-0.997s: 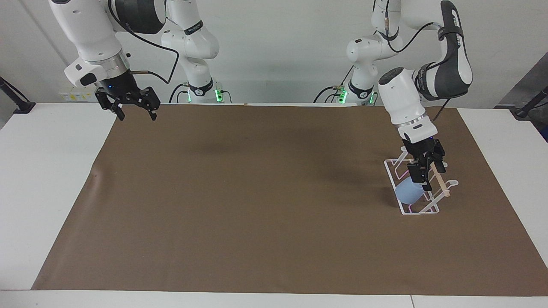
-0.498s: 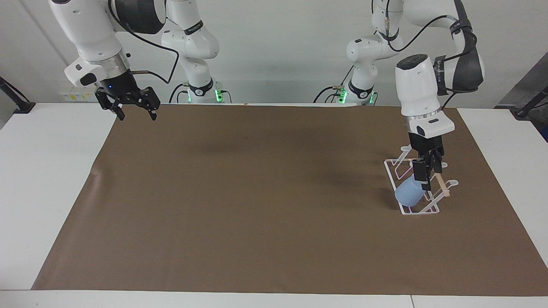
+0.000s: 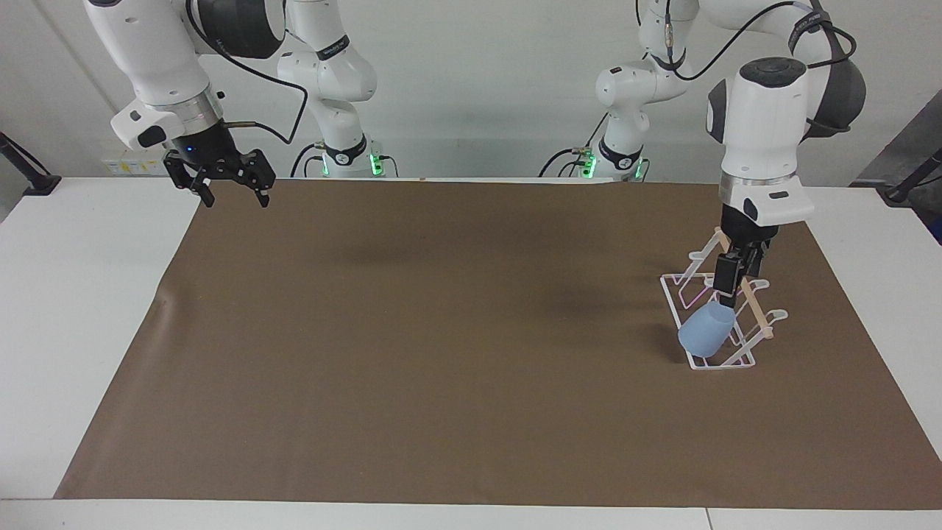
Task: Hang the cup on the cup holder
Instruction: 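Open the left gripper and draw it back from the hung cup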
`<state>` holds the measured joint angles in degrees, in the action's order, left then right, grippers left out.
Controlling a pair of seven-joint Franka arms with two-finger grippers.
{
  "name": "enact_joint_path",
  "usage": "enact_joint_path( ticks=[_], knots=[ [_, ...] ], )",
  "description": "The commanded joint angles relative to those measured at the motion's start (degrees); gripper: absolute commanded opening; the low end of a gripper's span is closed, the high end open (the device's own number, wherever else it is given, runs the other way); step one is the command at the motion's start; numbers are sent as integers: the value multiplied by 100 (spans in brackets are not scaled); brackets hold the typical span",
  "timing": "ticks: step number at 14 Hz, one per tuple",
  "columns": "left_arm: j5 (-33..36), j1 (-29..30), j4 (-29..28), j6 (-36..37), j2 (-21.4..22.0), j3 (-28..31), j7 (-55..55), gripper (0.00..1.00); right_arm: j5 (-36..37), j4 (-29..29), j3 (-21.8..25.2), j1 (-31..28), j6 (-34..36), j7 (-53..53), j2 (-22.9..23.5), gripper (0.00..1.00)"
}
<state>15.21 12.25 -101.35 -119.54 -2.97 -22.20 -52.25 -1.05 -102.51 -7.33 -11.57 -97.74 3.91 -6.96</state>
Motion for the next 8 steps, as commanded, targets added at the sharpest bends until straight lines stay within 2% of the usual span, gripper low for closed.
enact_joint_path(
  ticks=[1, 4, 8],
  knots=[
    [-378, -12, 212, 711, 86, 40, 1011, 100, 43, -102, -67, -91, 18, 57, -121, 100],
    [-623, 57, 256, 1176, 165, 119, 1979, 100, 43, -102, -67, -82, 18, 57, -121, 100],
    [-949, 243, 537, 2301, 226, 111, 3702, 100, 43, -102, -67, -82, 18, 57, -121, 100]
  ],
)
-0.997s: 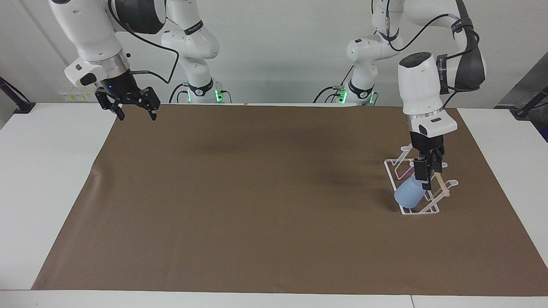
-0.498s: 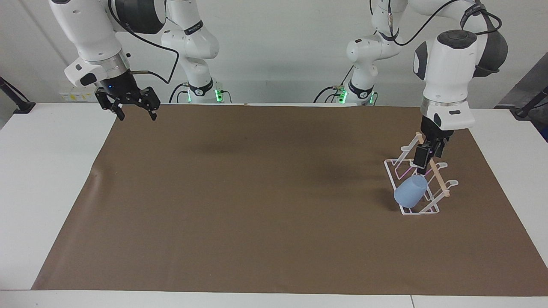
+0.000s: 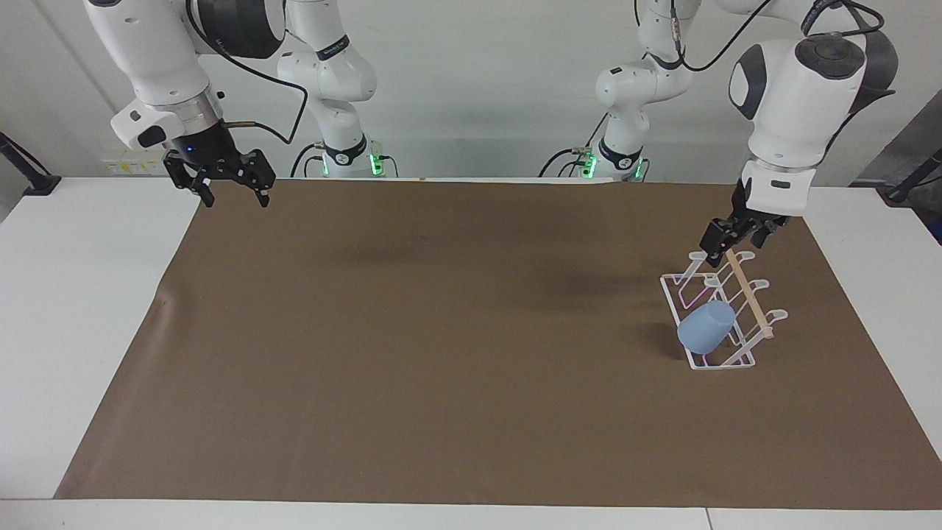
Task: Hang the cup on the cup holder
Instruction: 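Open the left gripper and draw it back from the hung cup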
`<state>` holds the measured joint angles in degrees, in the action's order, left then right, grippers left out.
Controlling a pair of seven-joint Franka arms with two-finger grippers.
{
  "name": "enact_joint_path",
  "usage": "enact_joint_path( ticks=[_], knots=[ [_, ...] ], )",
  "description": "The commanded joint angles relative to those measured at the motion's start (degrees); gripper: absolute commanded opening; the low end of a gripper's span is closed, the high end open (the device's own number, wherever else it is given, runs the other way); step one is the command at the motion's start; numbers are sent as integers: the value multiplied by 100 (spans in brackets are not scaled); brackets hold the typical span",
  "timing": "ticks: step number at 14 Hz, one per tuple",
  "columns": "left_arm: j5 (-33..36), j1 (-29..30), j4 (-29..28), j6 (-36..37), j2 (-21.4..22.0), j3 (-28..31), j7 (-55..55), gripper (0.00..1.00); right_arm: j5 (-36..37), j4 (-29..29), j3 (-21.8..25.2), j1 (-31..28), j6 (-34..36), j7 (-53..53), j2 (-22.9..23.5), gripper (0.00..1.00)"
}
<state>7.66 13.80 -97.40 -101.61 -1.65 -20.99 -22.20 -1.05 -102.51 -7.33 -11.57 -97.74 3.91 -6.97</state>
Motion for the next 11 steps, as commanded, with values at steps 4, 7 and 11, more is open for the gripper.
enact_joint_path(
  ticks=[4, 7, 11],
  knots=[
    [-221, 53, 282, 1379, 182, -72, 1638, 100, 43, -102, -67, -91, 18, 57, -121, 100],
    [-274, 9, 195, 1416, 384, -55, 1641, 100, 43, -102, -67, -82, 18, 57, -121, 100],
    [-283, 70, 177, 1469, 402, -63, 1631, 100, 43, -102, -67, -82, 18, 57, -121, 100]
  ],
)
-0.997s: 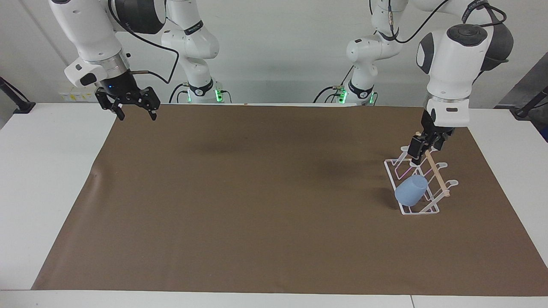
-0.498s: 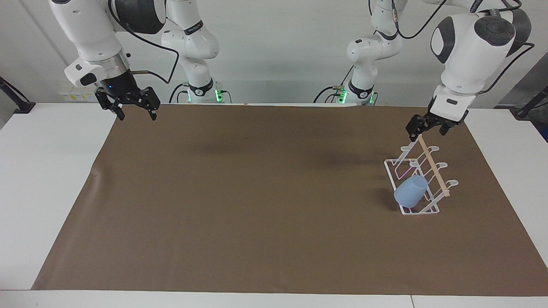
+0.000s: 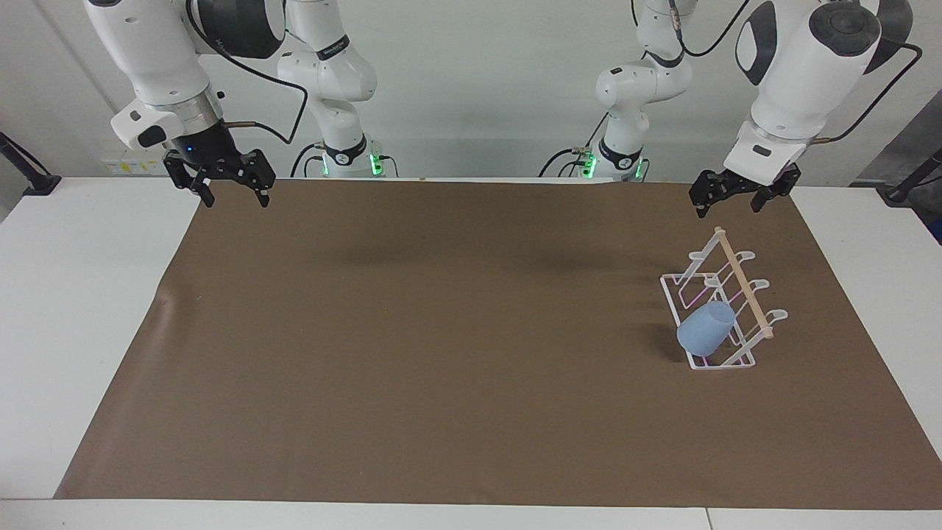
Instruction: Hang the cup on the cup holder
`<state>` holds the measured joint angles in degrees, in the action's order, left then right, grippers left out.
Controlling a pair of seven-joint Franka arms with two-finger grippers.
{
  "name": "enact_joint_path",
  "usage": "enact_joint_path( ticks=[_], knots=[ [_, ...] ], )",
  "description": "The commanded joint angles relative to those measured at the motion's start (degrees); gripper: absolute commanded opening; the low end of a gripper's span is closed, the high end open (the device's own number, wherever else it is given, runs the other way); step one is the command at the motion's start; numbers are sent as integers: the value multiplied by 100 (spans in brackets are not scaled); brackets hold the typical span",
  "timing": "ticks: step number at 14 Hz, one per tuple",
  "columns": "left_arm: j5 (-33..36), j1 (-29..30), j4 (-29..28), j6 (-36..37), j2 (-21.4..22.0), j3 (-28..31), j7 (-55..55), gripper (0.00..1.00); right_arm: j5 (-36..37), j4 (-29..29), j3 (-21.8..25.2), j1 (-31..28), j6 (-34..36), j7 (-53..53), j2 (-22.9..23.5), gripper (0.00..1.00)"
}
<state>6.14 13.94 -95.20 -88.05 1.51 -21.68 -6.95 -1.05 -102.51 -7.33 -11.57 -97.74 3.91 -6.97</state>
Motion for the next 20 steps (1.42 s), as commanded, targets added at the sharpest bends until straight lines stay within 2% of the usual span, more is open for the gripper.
enact_joint_path(
  ticks=[1, 10, 11, 13, 15, 20],
  knots=[
    [-243, 65, 10, 104, 69, 32, 106, 100, 44, -102, -67, -82, 18, 57, -121, 100],
    [-359, -39, 124, 227, 69, 94, 553, 100, 44, -102, -67, -91, 18, 57, -121, 100],
    [-333, -240, 124, 219, 60, 242, 571, 100, 44, -102, -67, -91, 18, 57, -121, 100],
    [-271, -1012, 212, 253, 42, 961, 580, 100, 44, -102, -67, -82, 18, 57, -121, 100],
    [-314, -1410, 247, 289, 51, 1271, 554, 100, 44, -102, -67, -82, 18, 57, -121, 100],
    [-411, -1394, 282, 315, 51, 1447, 589, 100, 44, -102, -67, -82, 18, 57, -121, 100]
  ],
)
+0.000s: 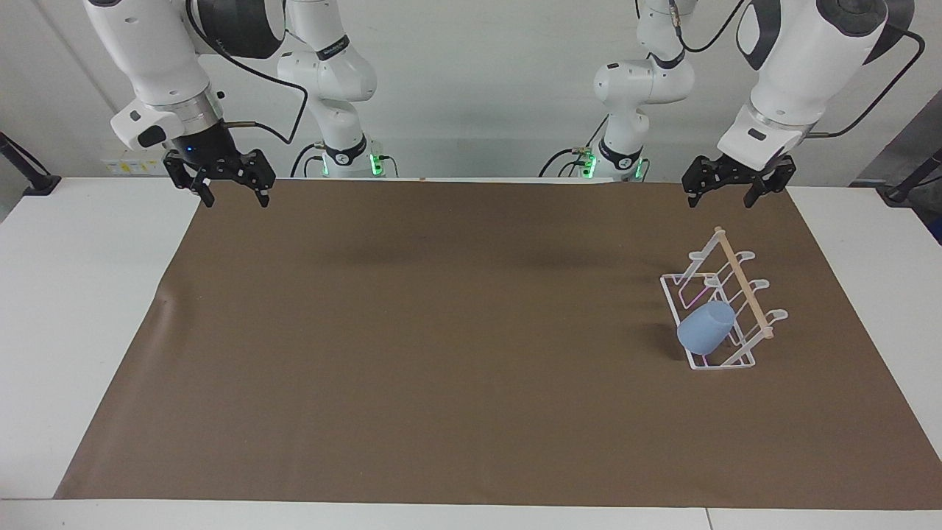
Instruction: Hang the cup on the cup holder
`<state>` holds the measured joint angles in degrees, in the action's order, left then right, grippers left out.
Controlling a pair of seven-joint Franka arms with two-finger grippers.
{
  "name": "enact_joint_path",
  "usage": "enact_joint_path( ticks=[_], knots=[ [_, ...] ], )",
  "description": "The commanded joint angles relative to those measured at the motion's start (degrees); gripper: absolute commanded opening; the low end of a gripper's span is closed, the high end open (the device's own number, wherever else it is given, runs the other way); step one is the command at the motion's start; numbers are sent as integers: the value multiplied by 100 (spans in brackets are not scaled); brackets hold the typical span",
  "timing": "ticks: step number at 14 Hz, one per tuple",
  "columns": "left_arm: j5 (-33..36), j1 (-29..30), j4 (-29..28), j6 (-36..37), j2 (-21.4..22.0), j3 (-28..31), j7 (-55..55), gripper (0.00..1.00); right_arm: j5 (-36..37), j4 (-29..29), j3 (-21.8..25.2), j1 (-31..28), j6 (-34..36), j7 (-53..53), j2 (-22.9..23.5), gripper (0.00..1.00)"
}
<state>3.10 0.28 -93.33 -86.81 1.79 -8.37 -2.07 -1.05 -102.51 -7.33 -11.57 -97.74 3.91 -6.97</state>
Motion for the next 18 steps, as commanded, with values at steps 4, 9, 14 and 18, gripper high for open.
enact_joint_path(
  ticks=[4, 9, 14, 18],
  knots=[
    [-521, 253, 456, 481, -55, 81, 207, 100, 43, -102, -67, -82, 18, 57, -120, 100],
    [-951, 393, 483, 226, -64, 117, 382, 100, 43, -102, -67, -82, 18, 57, -120, 100],
    [-785, 350, 404, 111, -20, 99, 673, 100, 43, -102, -67, -82, 18, 57, -120, 100],
    [-583, 306, 386, 85, -12, 90, 752, 100, 43, -102, -67, -82, 18, 57, -120, 100]
  ],
)
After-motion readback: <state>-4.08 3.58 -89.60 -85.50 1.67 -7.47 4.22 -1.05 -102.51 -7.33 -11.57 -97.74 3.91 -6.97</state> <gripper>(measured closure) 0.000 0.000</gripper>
